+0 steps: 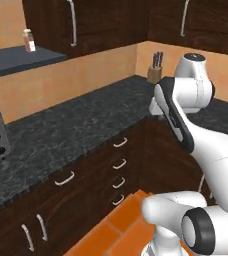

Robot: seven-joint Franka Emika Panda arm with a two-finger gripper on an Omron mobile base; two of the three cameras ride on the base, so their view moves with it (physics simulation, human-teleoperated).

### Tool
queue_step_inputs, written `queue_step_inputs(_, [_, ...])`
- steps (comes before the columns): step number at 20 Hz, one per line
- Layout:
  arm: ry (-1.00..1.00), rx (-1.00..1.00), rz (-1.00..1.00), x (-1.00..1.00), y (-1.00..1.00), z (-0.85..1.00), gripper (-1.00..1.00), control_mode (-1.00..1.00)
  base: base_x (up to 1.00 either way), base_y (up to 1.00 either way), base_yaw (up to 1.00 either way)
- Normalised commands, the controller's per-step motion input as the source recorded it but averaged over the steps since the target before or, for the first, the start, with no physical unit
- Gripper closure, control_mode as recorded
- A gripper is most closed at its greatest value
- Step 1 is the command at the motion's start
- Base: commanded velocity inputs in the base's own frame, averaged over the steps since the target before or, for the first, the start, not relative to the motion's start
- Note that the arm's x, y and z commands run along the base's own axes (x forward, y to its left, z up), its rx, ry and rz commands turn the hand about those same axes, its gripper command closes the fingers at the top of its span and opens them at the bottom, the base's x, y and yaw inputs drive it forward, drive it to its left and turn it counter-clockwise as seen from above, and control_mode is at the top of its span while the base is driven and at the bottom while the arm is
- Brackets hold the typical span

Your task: Navigate to the toaster oven.

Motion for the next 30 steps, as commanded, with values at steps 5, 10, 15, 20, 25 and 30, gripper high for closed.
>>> queue_step_inputs(5, [0.0, 0.0, 0.0, 0.0, 0.0, 0.0, -1.0, 1.0, -0.2, 0.0, 0.99])
queue_step_inputs(10, [0.0, 0.0, 0.0, 0.0, 0.0, 0.0, -1.0, 1.0, -0.08, 0.0, 1.0])
queue_step_inputs(15, [0.0, 0.0, 0.0, 0.0, 0.0, 0.0, -1.0, 1.0, 0.0, 0.0, 0.98])
queue_step_inputs(20, [0.0, 0.0, 0.0, 0.0, 0.0, 0.0, -1.0, 1.0, 0.0, 0.0, 0.95])
queue_step_inputs(25, [0.0, 0.0, 0.0, 0.0, 0.0, 0.0, -1.0, 1.0, 0.0, 0.0, 0.94])
queue_step_inputs(30, [0.0, 0.0, 0.0, 0.0, 0.0, 0.0, -1.0, 1.0, 0.0, 0.0, 0.93])
